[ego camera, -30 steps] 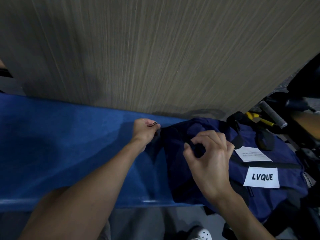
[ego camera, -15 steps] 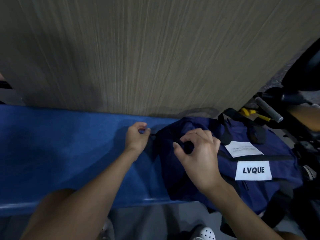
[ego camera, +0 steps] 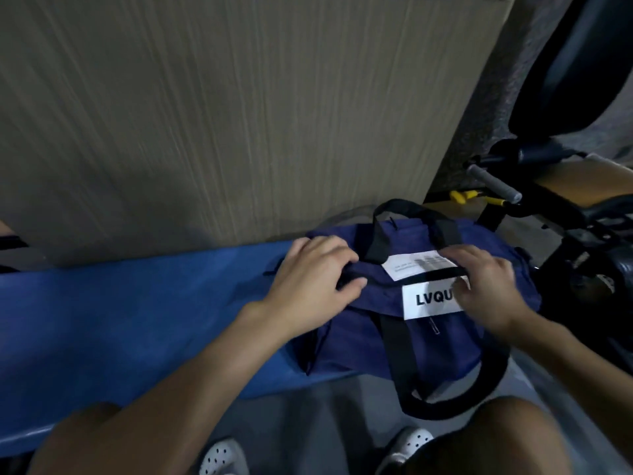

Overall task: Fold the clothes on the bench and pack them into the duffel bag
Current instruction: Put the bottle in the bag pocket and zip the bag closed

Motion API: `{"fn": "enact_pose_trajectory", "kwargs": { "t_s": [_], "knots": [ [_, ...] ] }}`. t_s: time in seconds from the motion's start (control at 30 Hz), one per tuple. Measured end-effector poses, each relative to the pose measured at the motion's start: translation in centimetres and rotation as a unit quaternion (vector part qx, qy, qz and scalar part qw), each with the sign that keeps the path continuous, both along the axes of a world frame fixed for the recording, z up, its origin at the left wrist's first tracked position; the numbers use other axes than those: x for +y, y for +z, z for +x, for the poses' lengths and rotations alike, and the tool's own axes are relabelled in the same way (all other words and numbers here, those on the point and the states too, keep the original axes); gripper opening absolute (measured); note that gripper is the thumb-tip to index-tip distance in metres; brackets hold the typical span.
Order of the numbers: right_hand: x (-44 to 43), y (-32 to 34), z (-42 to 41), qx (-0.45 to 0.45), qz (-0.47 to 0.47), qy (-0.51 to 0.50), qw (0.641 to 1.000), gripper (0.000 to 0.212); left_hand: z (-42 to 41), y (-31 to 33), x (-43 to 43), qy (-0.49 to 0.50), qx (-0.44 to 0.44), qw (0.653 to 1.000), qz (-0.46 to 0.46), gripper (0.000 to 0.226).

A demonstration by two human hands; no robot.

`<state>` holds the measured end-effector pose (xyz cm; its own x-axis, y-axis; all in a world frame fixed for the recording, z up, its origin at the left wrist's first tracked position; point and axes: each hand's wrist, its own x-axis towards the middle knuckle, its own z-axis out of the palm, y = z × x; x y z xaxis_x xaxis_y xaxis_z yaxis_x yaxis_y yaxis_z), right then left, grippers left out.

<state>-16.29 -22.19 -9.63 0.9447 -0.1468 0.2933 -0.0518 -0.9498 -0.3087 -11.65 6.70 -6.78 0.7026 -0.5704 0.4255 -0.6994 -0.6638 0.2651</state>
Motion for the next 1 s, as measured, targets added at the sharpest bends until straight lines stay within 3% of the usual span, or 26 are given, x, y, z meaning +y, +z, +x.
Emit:
{"fn": "enact_pose_trajectory", "kwargs": {
  "t_s": [0.17, 0.27, 0.43, 0.53, 0.63, 0.73, 0.87, 1.0],
  "knots": [
    [-6.3, -1.1, 0.5, 0.062, -0.038, -0.011, 0.997, 0.050, 0.8, -1.9, -1.8, -0.010, -0.058, 0.991, 0.118, 0.045],
    [-8.1, -2.1, 1.1, 0.062, -0.053, -0.022, 0.996, 0.043, 1.6, -2.6, -2.0, -0.007, -0.119, 0.987, 0.106, 0.032],
    [-8.8, -3.0, 2.2, 0.035, -0.037, -0.040, 0.998, 0.011, 2.3, -3.1, -1.8, -0.014, -0.149, 0.984, 0.101, 0.037],
    [-9.0, -3.2, 2.7, 0.056, -0.048, -0.027, 0.997, 0.019, 2.3, -3.1, -1.9, -0.001, -0.166, 0.982, 0.090, 0.034],
    [-9.6, -3.0, 2.7, 0.023, -0.051, -0.038, 0.998, 0.009, 2.4, -2.2, -2.0, 0.025, -0.159, 0.984, 0.073, 0.033],
    [-10.2, -2.7, 2.4, 0.058, -0.022, -0.060, 0.996, 0.030, 3.2, -1.4, -1.6, 0.046, -0.133, 0.988, 0.058, 0.036],
    [-11.0, -1.3, 1.8, 0.149, 0.128, -0.025, 0.980, 0.054, 4.3, -0.6, -0.7, 0.055, -0.108, 0.992, 0.028, 0.041],
    [-11.0, -0.7, 1.4, 0.183, 0.099, -0.011, 0.978, 0.057, 5.5, 0.1, 1.1, 0.060, -0.086, 0.994, 0.033, 0.041]
  ]
}}
